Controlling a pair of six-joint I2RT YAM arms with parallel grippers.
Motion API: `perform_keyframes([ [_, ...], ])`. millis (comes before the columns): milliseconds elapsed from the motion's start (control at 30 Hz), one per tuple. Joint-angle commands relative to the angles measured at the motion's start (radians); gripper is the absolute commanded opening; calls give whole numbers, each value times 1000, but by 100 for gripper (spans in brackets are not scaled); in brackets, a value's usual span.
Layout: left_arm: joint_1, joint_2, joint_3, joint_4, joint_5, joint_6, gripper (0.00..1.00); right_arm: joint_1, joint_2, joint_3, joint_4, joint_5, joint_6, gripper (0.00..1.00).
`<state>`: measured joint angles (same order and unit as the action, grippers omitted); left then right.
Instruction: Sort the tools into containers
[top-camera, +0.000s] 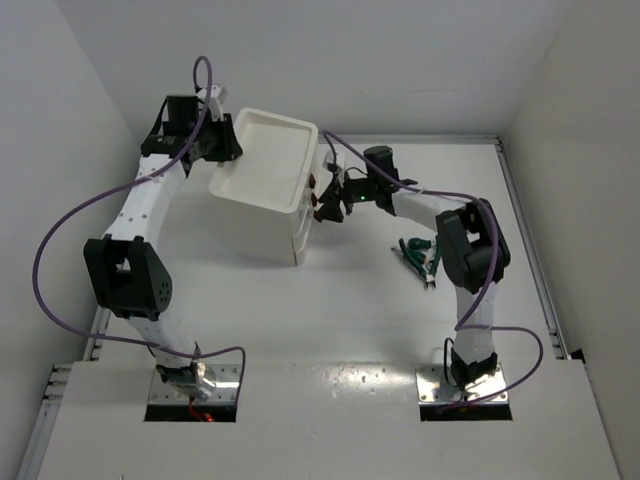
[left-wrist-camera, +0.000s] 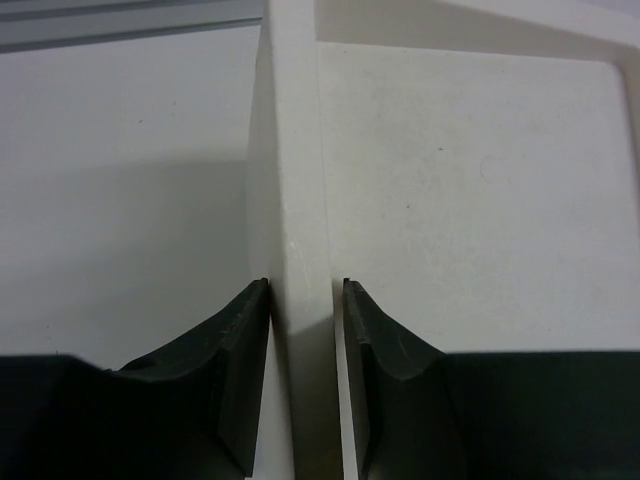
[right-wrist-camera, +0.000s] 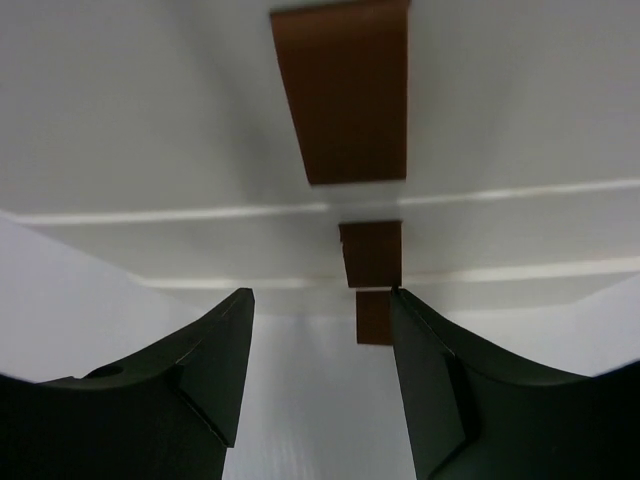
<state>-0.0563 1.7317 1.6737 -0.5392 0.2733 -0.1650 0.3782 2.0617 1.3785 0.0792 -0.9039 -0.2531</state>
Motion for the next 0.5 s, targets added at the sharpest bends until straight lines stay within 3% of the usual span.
perform_keyframes([
  [0, -25, 66, -57, -205, 20, 28, 7, 10, -3, 45, 154, 8, 43, 58],
  [67, -25, 66, -66, -214, 8, 28, 0, 19, -3, 56, 154, 23, 43, 58],
  [467, -25, 66, -66, -214, -25, 47, 0, 19, 34, 85, 165, 65, 52, 58],
])
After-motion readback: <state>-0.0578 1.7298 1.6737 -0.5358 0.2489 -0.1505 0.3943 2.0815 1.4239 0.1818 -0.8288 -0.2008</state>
